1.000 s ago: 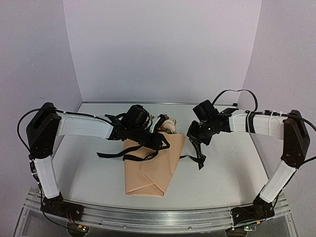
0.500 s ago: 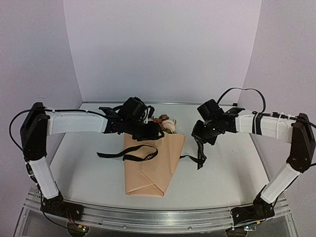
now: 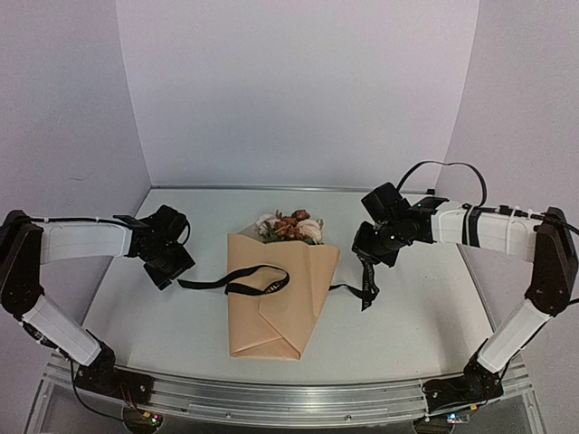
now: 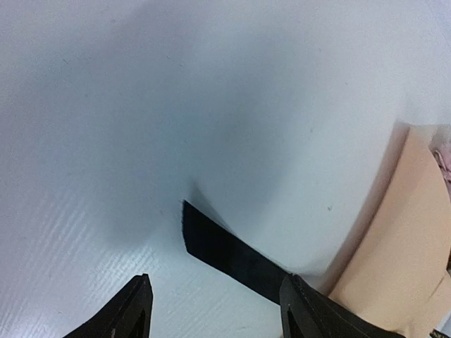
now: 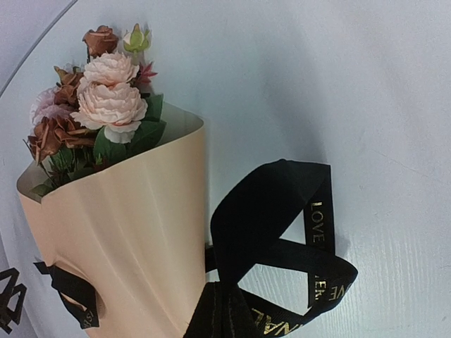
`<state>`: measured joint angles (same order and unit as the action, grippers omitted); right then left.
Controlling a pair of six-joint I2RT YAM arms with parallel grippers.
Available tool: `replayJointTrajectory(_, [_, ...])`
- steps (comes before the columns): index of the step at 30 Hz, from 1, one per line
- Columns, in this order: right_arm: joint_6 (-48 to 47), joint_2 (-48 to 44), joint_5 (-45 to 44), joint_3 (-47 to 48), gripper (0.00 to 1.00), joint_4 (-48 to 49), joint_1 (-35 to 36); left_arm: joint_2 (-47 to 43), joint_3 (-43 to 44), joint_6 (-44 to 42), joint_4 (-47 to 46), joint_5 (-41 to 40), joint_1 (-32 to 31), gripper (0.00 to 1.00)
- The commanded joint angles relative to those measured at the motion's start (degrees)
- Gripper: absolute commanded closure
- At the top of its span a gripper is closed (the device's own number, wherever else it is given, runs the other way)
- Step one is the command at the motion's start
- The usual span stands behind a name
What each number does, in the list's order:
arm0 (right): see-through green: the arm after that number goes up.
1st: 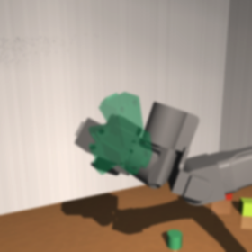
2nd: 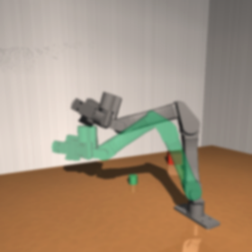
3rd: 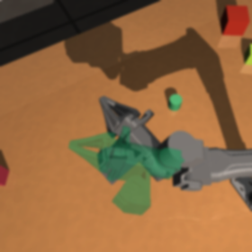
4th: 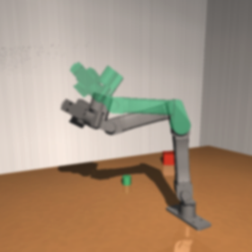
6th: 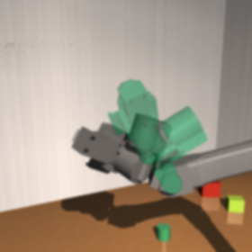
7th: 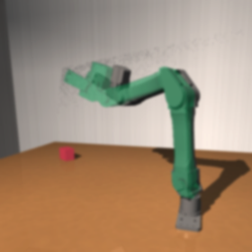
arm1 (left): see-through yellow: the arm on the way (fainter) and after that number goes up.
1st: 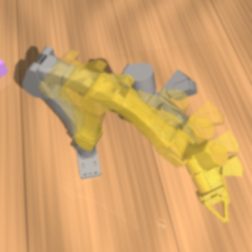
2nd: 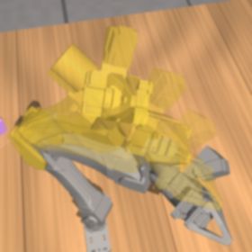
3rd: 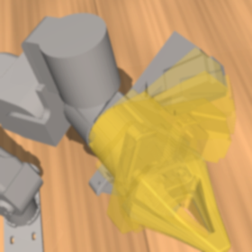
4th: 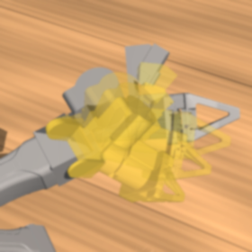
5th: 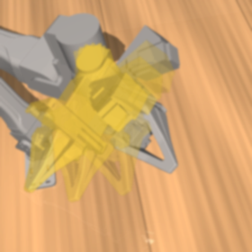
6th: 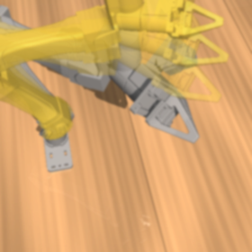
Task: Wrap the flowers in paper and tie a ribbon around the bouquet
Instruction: Place the left side of the ribbon on the folded bouquet.
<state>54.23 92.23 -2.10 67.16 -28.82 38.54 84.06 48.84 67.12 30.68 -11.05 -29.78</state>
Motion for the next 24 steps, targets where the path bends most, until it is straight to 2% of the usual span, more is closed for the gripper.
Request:
replayJointTrajectory(1, [-0.9, -1.5, -0.9, 1.0, 1.00, -0.7, 0.0, 3.0, 2.1, -0.6, 1.6, -8.2, 1.5, 0.38])
replayJointTrajectory(8, [-1.3, -1.6, -0.9, 1.1, 1.00, -0.3, 0.0, 12.2, 6.8, -5.5, -0.6, -7.6, 1.9, 0.48])
replayJointTrajectory(16, [-1.1, -1.8, -1.0, 0.6, 1.00, 0.0, 0.0, 15.6, 6.6, -6.2, -1.9, -5.3, 1.9, 0.66])
replayJointTrajectory(20, [-1.0, -1.8, -1.4, 0.4, 1.00, 0.1, 0.0, 14.8, 5.0, -7.1, -4.2, -3.7, 1.9, 0.82])
replayJointTrajectory(22, [-1.0, -1.8, -1.7, 0.6, 1.00, 0.1, 0.1, 14.7, 5.7, -8.7, -5.0, -2.9, 1.9, 0.96])
replayJointTrajectory(24, [-1.2, -1.7, -1.9, 1.0, 1.00, 0.0, 0.1, 14.1, 7.5, -11.3, -5.9, -2.3, 1.9, 1.00])
